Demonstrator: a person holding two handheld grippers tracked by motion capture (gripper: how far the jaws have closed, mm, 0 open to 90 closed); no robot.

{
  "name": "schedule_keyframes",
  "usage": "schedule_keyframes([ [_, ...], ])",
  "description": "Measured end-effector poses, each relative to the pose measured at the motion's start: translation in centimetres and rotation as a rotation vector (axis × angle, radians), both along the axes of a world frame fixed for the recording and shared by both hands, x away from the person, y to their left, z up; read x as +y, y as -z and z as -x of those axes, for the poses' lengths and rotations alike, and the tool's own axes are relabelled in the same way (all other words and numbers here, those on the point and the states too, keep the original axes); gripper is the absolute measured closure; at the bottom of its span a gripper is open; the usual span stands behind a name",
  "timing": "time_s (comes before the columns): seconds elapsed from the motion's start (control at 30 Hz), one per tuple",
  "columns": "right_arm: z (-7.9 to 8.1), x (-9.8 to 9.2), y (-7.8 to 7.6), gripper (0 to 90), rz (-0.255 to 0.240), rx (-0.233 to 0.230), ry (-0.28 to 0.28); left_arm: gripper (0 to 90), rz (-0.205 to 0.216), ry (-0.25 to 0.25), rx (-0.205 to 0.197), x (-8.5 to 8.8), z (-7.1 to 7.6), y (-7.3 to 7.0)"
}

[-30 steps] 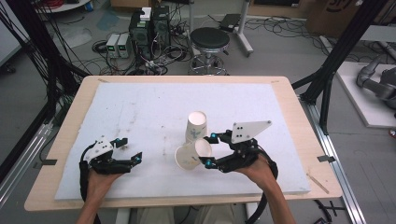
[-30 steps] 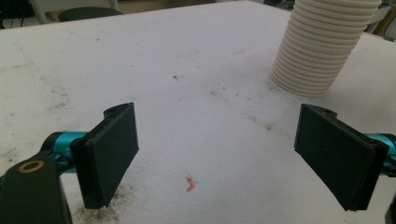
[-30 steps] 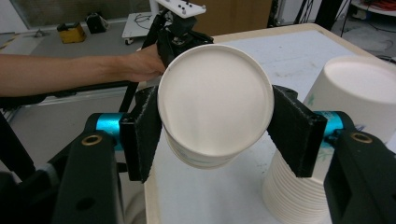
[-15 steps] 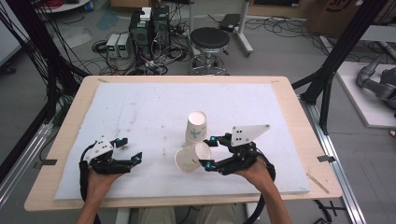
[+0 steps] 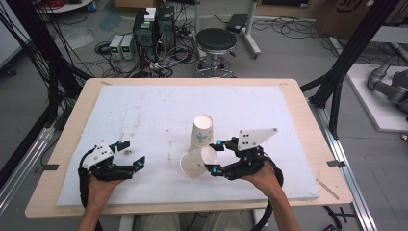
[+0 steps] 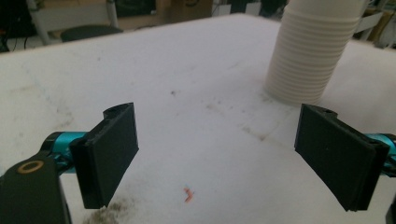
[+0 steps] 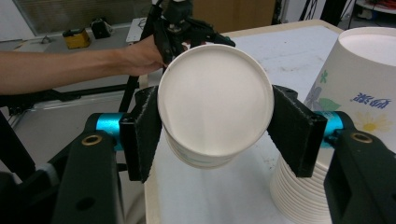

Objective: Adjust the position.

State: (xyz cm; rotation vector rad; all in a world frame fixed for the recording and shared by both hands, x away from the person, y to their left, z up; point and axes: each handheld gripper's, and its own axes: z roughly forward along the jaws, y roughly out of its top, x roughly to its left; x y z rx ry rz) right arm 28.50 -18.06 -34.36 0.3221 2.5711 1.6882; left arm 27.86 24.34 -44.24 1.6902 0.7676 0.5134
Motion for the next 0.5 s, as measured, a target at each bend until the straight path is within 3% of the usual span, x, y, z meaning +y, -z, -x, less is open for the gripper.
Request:
schedule_keyframes([
  [0.13, 0.0, 0.0, 0.0, 38.4, -0.004, 0.000, -0.004, 13.4, 0.022, 0.073, -0.037, 0.0, 0.5, -1.7],
  [0.23, 0.0, 0.0, 0.0, 38.4, -0.006, 0.001, -0.012, 13.2, 0.034, 0.150, -0.026, -0.2, 0.7, -2.9],
  [0.33, 0.0, -0.1, 0.0, 38.4, -0.006, 0.000, -0.014, 12.7, 0.003, 0.222, -0.017, -0.7, 0.9, -3.9],
  [0.5, 0.1, -0.1, -0.1, 38.4, -0.015, 0.001, -0.024, 8.7, -0.007, 0.343, -0.011, -1.8, 0.7, -5.2],
])
